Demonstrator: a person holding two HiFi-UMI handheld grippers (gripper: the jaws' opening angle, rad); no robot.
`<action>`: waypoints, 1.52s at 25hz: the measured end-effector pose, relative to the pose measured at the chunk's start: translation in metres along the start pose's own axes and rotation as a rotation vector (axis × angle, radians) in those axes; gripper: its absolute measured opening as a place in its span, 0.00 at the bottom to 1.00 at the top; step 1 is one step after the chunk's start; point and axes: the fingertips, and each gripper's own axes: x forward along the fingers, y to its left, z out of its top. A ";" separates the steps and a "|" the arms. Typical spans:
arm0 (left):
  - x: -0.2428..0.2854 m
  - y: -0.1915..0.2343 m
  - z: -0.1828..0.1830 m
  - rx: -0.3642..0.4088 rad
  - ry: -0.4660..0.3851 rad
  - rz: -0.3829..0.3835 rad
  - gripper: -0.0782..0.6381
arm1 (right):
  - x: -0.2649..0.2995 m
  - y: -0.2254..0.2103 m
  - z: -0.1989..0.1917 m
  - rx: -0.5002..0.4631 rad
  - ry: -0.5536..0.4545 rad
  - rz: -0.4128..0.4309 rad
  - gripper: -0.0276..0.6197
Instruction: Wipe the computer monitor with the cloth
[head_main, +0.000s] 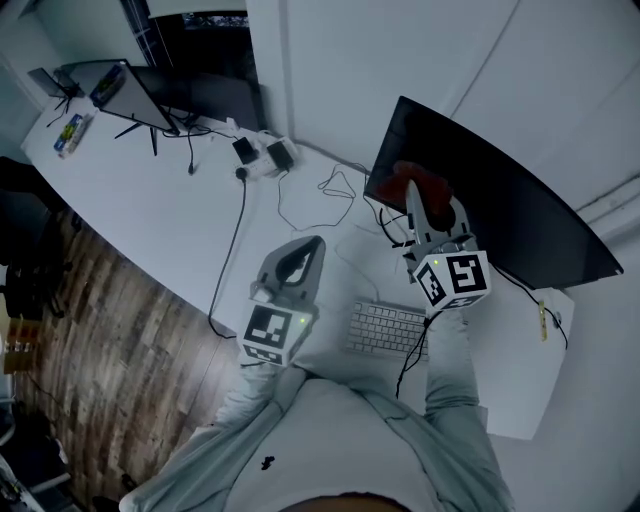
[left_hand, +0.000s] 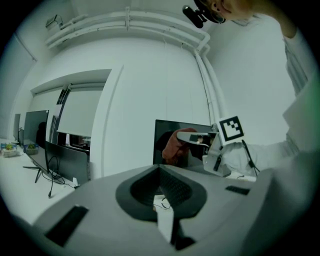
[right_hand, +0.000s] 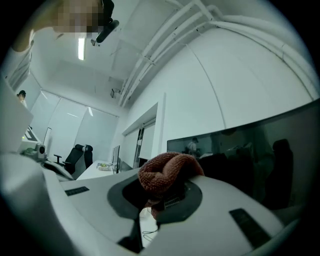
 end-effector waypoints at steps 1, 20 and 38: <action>-0.001 0.001 -0.001 0.000 0.004 0.000 0.14 | 0.007 0.000 0.005 -0.002 -0.016 0.001 0.10; -0.009 0.021 -0.009 -0.028 0.011 -0.013 0.14 | 0.100 -0.013 0.043 -0.016 -0.055 -0.072 0.10; -0.002 0.041 -0.011 -0.013 0.003 -0.057 0.14 | 0.105 -0.015 0.010 0.018 -0.038 -0.107 0.10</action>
